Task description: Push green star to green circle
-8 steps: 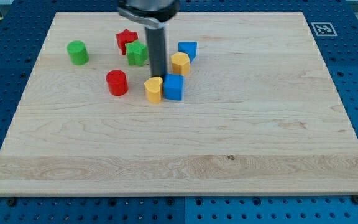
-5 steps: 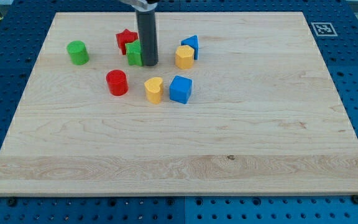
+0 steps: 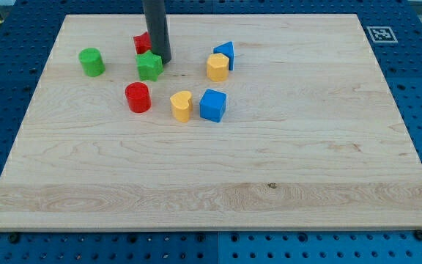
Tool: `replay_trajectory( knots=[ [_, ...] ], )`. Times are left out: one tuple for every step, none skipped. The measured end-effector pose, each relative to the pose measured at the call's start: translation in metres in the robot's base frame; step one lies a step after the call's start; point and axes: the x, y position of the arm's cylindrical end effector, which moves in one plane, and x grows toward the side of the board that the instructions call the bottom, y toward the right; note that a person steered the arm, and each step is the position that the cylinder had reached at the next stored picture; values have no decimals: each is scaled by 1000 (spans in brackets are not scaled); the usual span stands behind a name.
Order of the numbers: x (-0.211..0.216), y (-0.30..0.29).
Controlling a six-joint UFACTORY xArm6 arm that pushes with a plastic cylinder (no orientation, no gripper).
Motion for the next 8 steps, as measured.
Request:
replay_trajectory(
  knots=[
    [-3,-3],
    [-3,29],
    [24,33],
    [48,29],
    [49,-2],
    [44,-25],
    [36,-34],
    [24,-47]
  ],
)
